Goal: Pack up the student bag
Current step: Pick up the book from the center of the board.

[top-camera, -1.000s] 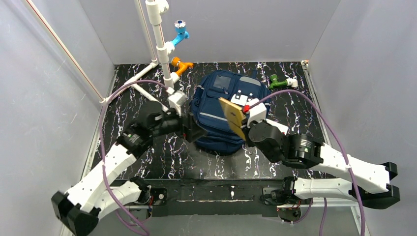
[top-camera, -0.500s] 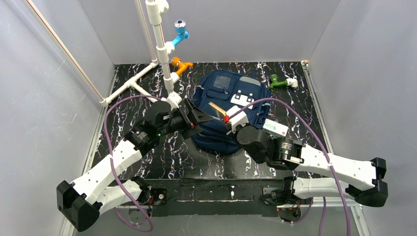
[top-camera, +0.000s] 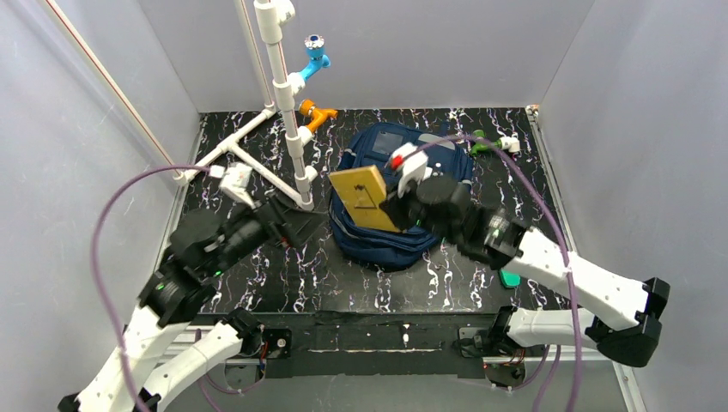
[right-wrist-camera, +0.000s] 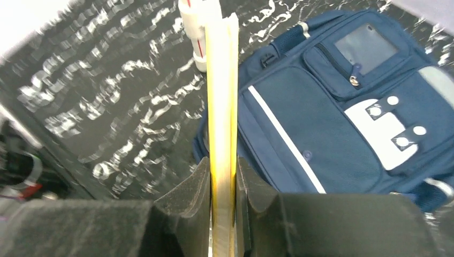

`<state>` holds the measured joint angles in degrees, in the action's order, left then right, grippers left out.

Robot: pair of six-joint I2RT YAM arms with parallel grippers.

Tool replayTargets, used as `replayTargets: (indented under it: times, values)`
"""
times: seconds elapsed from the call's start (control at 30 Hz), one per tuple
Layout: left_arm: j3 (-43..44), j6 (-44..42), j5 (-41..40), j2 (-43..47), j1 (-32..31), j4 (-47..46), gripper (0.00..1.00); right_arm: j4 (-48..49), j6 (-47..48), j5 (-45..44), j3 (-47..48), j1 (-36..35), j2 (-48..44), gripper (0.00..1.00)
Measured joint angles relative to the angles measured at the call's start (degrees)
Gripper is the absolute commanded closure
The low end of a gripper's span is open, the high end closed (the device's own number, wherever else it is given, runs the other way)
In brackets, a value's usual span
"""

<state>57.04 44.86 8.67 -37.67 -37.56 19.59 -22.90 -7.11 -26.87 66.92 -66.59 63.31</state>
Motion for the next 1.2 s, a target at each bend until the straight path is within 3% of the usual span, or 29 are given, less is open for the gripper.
replayTargets:
  times: [0.13, 0.27, 0.33, 0.53, 0.73, 0.93, 1.0, 1.13, 1.2]
  values:
    - [9.4, -8.3, -6.9, 3.0, 0.0, 12.0, 0.02, -1.4, -8.4, 20.3, 5.9, 17.6, 2.5, 0.99]
    - [18.8, -7.8, -14.6, -1.5, 0.0, 22.8, 0.02, 1.9, -18.7, 43.1, 7.2, 35.7, 7.6, 0.99]
    - [18.6, -6.2, -16.4, -2.1, 0.0, 26.1, 0.02, 8.3, -26.3, 52.6, 4.1, 40.4, 9.9, 0.99]
    - [14.2, -0.3, -17.9, -1.9, 0.0, 29.6, 0.02, 25.2, -47.2, 70.5, -4.3, 41.0, 12.2, 0.99]
    - [8.9, 8.5, -18.1, 1.3, 0.0, 29.2, 0.02, 36.0, -57.0, 80.7, -5.1, 40.9, 11.7, 0.99]
    - [-2.9, 16.6, -12.8, 11.4, 0.0, 18.1, 0.05, 55.5, -70.4, 86.8, -10.9, 40.2, 12.6, 0.99]
    - [-5.1, 18.7, -11.3, 11.9, 0.0, 14.8, 0.13, 61.1, -74.7, 87.9, -11.7, 39.7, 13.9, 0.99]
    - [-10.4, 23.3, -9.5, 13.4, 0.0, 5.8, 0.41, 68.9, -79.9, 89.4, -11.7, 38.2, 16.7, 0.99]
    - [-13.5, 25.0, -9.0, 15.5, 0.0, 0.6, 0.47, 70.7, -81.2, 89.9, -11.7, 37.7, 17.6, 0.99]
